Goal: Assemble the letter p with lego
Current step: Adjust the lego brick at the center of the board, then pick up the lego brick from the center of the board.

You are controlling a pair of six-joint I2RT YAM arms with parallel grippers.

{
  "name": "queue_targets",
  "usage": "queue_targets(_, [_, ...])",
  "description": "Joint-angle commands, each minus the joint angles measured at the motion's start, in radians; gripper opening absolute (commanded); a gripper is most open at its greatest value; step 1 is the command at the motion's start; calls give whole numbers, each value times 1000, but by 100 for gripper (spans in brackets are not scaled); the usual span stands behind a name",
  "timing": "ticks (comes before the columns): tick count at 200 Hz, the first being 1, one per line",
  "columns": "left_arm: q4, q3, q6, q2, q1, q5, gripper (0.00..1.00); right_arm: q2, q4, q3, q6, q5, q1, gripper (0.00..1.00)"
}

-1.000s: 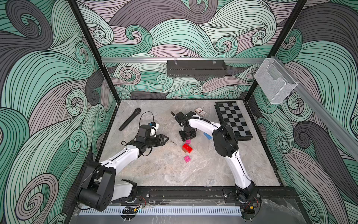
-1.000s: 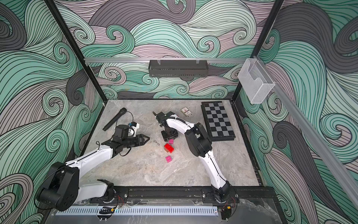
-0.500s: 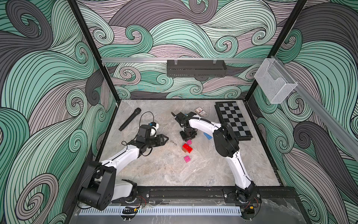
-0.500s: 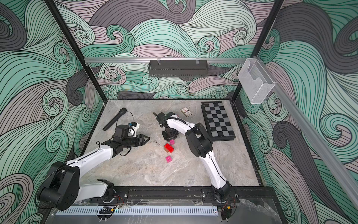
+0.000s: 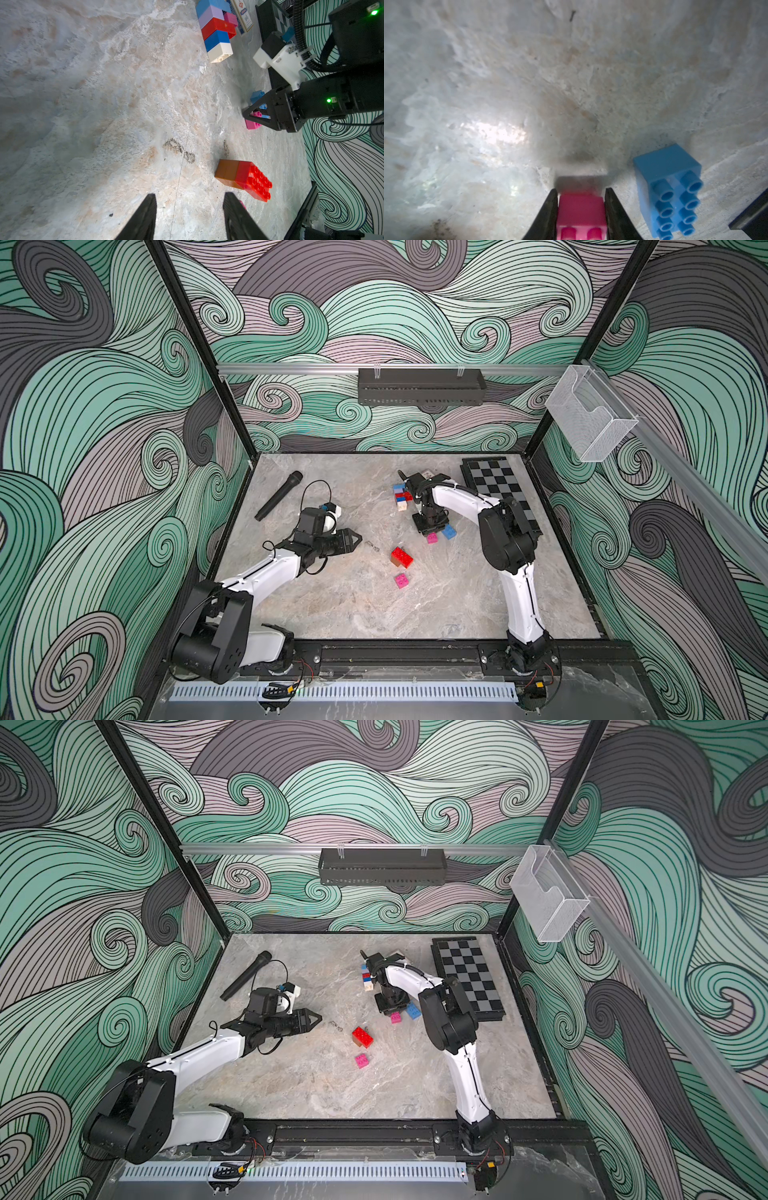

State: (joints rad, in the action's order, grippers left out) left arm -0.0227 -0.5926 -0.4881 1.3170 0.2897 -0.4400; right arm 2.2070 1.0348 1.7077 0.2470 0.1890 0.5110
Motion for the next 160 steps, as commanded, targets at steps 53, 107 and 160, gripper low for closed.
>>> queue_targets(53, [-9,-29,13,-3,-8,-12,53,-70,-15,-47,56,10,12,58])
queue_targets(107, [-14,-26,12,-7,-8,-19,53,-128,-35,-110,81,11,13,52])
queue_targets(160, [-14,-25,12,-10,-7,-19,53,-108,-47,-108,77,-13,14,49])
